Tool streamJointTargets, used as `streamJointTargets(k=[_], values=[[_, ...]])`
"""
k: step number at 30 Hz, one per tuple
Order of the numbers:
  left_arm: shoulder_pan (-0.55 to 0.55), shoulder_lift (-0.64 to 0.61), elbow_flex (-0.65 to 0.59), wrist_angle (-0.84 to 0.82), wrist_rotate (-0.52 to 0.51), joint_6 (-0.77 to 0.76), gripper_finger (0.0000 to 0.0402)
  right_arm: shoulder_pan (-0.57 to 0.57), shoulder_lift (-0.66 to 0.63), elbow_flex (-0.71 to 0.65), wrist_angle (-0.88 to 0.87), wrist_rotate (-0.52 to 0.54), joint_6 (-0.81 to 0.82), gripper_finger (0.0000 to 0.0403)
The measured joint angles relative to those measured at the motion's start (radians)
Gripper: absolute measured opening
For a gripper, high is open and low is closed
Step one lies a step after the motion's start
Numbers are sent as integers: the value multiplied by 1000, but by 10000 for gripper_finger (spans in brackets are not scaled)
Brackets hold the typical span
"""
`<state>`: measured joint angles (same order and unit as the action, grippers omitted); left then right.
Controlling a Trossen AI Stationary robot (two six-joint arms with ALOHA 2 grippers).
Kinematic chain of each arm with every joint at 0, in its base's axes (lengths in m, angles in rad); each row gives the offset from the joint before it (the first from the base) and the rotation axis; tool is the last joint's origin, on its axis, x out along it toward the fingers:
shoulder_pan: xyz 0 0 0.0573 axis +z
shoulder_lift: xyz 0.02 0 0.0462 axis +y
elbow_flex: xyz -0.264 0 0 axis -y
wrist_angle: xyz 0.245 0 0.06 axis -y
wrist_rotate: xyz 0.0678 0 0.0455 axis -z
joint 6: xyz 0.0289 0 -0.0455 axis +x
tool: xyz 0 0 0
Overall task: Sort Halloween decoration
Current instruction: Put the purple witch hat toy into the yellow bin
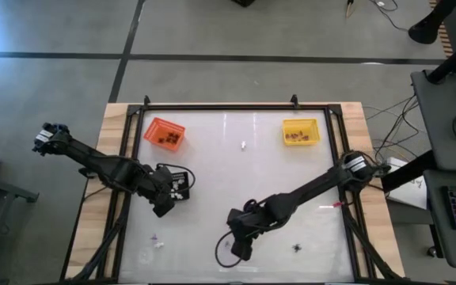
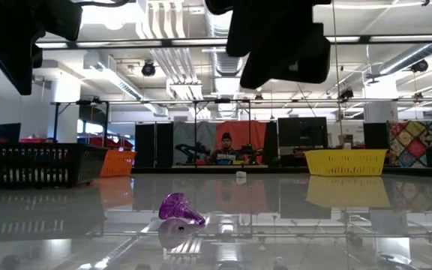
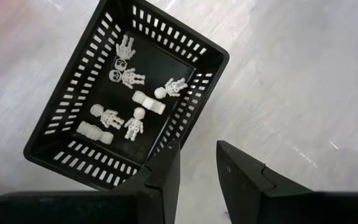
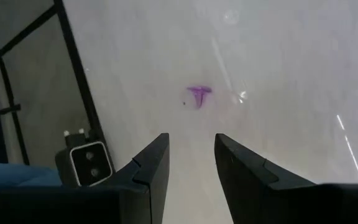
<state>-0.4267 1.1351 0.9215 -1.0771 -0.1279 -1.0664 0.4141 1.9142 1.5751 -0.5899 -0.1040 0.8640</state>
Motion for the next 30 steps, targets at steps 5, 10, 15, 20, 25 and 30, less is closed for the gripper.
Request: streamJointTargets(k=[5, 10, 15, 20, 25, 30], values=[[0, 0, 0, 0, 0, 0, 87, -2, 56, 27, 4, 11, 17, 121], [0, 1, 0, 1, 0, 0, 87, -2, 116, 42, 6, 10, 18, 121], [0, 1, 0, 2, 0, 0, 87, -1, 146, 48, 26, 1, 18, 121], [0, 2, 0, 6, 0, 0, 87, 1, 179, 56, 104, -1, 2, 121], [0, 1, 0, 7, 0, 0, 87, 1, 199, 54, 127, 1, -50, 121], [0, 1, 0, 7, 0, 0, 87, 3, 199, 54, 131, 10, -104, 121]])
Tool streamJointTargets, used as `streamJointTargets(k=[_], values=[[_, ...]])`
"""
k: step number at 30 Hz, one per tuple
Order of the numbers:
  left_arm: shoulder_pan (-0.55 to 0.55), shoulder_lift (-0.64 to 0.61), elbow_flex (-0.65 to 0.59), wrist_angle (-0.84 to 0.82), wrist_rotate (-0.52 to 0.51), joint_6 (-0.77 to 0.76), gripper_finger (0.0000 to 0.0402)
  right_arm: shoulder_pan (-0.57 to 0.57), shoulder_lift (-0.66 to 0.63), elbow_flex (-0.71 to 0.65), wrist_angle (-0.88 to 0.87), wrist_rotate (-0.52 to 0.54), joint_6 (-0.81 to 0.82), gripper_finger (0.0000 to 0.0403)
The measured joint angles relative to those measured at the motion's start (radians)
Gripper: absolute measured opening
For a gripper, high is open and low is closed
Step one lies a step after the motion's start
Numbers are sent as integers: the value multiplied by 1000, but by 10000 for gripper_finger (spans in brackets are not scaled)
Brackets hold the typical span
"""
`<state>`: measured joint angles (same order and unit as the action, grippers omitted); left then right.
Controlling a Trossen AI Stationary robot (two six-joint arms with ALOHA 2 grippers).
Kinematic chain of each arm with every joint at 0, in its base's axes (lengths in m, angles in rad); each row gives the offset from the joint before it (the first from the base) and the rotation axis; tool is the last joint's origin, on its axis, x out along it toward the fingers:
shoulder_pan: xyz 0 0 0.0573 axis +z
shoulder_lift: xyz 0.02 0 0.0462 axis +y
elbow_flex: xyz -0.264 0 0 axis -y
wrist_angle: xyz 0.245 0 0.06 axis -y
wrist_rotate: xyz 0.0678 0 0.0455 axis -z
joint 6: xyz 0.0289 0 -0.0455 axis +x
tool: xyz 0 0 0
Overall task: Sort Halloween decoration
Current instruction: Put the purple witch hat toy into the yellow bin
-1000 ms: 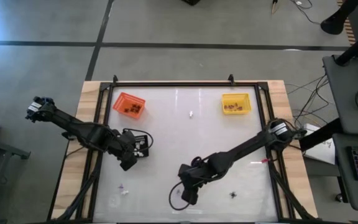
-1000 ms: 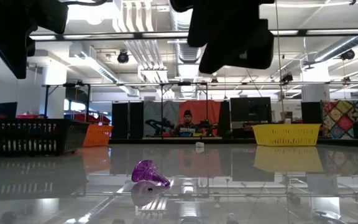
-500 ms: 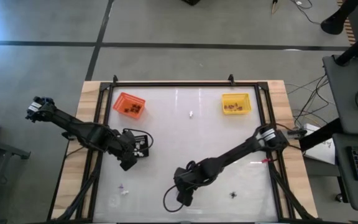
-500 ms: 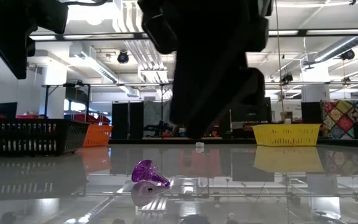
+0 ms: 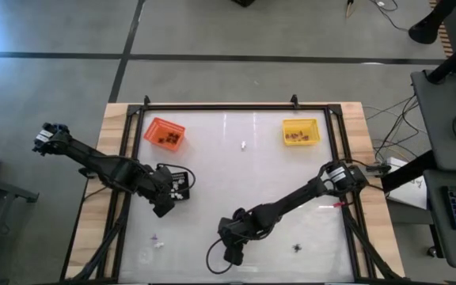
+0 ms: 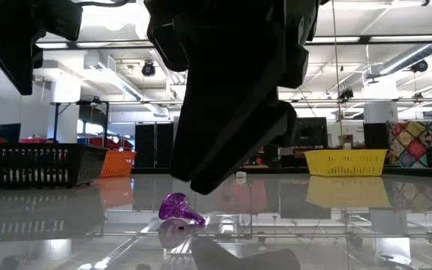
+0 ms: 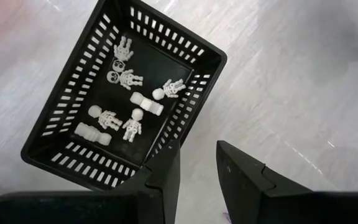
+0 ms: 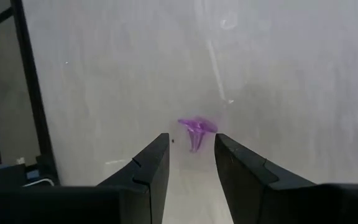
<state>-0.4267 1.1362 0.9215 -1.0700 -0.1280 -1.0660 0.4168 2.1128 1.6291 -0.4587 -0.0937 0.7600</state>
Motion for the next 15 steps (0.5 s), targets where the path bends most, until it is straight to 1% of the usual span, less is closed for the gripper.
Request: streamJointTargets(k=[2, 15], values=[[0, 0, 0, 1, 0, 0, 87, 0, 1, 0, 0, 16, -2, 121], [0, 0, 0, 2, 0, 7, 87, -5, 55, 0, 20, 18, -5, 121]])
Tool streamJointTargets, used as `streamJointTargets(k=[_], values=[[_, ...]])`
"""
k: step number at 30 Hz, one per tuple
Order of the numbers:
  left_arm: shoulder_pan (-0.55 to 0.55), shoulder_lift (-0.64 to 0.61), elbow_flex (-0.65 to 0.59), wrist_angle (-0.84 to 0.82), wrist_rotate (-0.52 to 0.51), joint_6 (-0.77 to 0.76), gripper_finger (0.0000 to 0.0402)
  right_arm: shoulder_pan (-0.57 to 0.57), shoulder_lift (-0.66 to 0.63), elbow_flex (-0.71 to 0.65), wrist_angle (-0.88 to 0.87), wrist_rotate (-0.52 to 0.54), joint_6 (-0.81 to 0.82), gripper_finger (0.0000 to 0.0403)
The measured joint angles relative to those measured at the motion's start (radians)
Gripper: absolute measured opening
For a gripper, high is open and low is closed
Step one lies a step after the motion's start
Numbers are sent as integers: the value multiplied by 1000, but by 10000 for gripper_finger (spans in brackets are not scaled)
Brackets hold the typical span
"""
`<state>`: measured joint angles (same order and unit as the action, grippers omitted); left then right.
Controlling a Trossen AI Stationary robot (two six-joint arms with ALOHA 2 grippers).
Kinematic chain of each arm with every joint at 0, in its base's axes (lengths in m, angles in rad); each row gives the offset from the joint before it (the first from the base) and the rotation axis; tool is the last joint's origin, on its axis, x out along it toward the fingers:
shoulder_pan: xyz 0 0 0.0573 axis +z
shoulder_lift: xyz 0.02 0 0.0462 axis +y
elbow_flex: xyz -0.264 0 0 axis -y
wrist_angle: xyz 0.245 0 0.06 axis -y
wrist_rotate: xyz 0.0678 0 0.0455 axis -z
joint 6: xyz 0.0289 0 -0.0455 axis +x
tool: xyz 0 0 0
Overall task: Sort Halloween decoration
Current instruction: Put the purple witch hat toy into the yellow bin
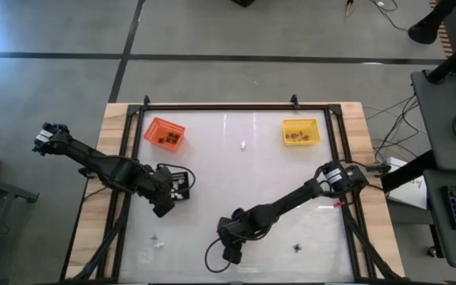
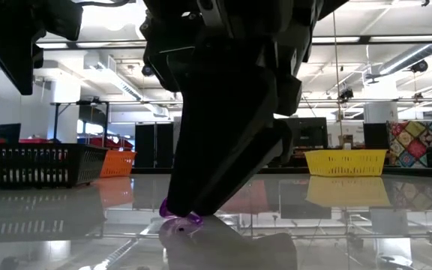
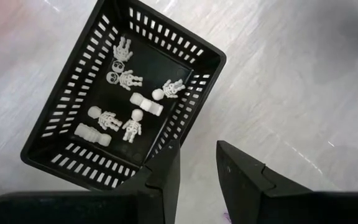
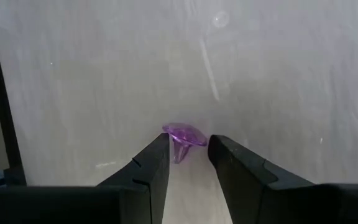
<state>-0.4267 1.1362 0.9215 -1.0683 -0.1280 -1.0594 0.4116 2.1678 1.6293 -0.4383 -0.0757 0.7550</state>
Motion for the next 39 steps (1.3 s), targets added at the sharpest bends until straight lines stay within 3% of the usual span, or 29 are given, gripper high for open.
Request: streamJointTargets(k=[9, 23, 39], values=[[0, 0, 0, 5, 0, 0, 87, -20, 58, 2, 3, -13, 77, 111], [0, 1, 0, 7, 0, 0, 87, -30, 72, 1, -46, -14, 99, 14], [0, -10, 0, 6, -11, 4, 87, -57, -17, -5, -63, -33, 54, 9]])
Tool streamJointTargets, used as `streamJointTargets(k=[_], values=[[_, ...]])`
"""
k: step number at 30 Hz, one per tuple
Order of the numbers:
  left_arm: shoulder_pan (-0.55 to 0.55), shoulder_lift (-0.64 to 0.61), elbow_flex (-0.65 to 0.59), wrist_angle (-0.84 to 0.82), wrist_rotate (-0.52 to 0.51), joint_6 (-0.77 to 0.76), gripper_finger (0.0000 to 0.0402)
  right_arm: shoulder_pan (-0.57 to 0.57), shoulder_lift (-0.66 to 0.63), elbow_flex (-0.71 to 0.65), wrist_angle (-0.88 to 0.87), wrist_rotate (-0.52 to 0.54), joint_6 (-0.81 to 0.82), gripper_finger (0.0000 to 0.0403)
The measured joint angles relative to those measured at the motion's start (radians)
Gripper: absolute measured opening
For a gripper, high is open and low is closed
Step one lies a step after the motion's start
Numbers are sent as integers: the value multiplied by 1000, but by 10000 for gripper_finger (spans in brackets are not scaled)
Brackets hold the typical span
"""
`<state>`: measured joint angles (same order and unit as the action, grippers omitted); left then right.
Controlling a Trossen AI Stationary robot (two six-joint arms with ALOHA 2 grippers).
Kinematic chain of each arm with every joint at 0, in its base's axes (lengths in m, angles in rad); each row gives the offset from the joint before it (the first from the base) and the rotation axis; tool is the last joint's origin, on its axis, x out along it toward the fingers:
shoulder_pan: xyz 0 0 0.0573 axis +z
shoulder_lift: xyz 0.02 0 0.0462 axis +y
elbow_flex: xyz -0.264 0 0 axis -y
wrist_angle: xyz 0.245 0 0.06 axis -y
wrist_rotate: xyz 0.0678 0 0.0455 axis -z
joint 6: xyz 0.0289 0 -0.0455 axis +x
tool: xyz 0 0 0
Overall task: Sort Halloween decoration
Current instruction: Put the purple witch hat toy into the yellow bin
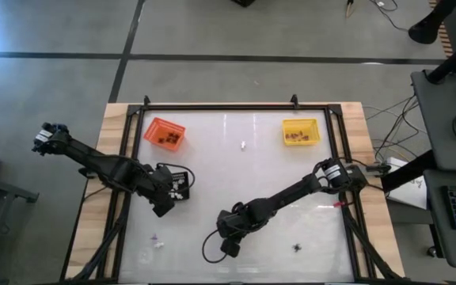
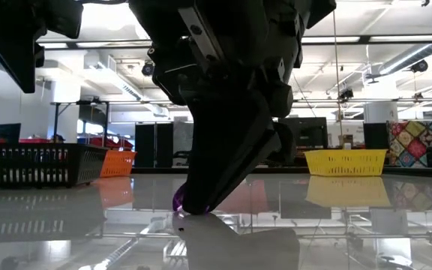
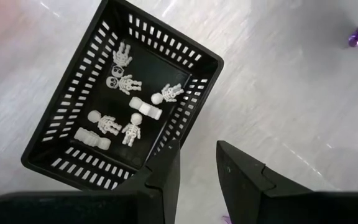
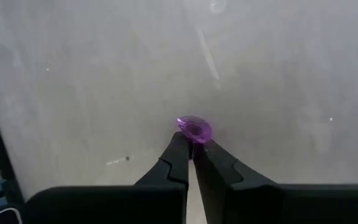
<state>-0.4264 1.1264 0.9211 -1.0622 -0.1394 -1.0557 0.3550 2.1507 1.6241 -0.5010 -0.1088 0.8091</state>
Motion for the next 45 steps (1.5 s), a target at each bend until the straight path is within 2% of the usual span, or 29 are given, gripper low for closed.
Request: streamJointTargets(k=[9, 19, 26, 34, 39, 45], values=[[0, -55, 0, 0, -36, 0, 87, -38, -30, -2, -2, 15, -25, 9], [2, -141, 0, 0, -41, 26, 87, -139, -105, 0, 12, 1, -96, 9], [12, -230, 0, 1, -116, 44, 87, -235, -134, 0, 38, -3, -149, 9], [23, -324, 0, 25, -289, 46, 87, -326, -141, 63, 43, -38, -228, 9], [24, -353, 2, 40, -293, 41, 87, -363, -141, 143, -31, -48, -306, 9], [23, -338, 64, 39, -297, 35, 87, -432, -141, 239, -256, -13, -421, 9]])
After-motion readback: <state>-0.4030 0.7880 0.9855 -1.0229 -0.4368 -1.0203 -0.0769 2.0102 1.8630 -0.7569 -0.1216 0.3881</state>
